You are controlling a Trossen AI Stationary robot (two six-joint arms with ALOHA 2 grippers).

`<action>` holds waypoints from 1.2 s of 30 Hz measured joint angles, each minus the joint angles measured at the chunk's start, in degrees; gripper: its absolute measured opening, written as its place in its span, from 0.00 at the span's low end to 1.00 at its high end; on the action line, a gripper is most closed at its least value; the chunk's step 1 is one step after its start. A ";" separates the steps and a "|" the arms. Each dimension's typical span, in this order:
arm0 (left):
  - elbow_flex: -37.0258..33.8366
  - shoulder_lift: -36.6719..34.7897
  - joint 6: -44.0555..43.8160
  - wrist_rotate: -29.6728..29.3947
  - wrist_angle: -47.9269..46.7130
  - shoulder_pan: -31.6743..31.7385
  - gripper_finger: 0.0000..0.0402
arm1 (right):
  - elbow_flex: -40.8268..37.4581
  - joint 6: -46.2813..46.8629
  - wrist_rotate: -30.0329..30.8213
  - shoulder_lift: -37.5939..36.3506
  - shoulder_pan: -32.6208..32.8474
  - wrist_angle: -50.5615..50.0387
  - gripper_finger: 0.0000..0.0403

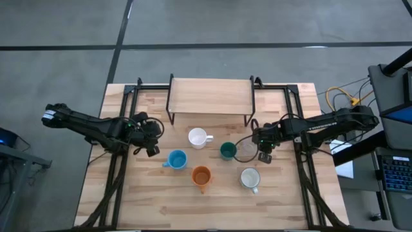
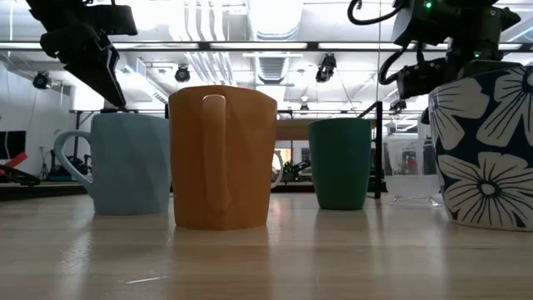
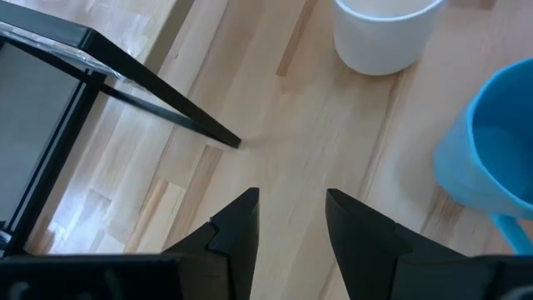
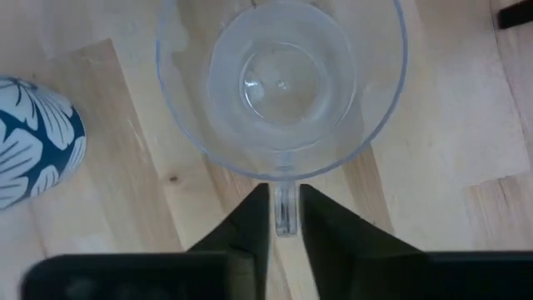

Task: Stack small to large cups/mugs on shelf
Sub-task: Put the transparent cup on the shelf

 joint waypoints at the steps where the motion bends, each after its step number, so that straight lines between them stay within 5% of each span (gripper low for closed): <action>1: 0.00 0.00 0.00 0.01 -0.01 0.00 0.31 | 0.00 -0.51 0.00 0.00 0.02 0.00 0.09; 19: -0.15 0.02 1.53 -0.01 -0.08 0.00 0.31 | 4.18 -4.66 -0.03 0.02 0.02 -4.41 0.04; 36: -0.22 -0.26 1.66 -0.03 -0.10 0.00 0.31 | 32.91 -13.82 2.17 0.45 -0.92 -23.15 0.03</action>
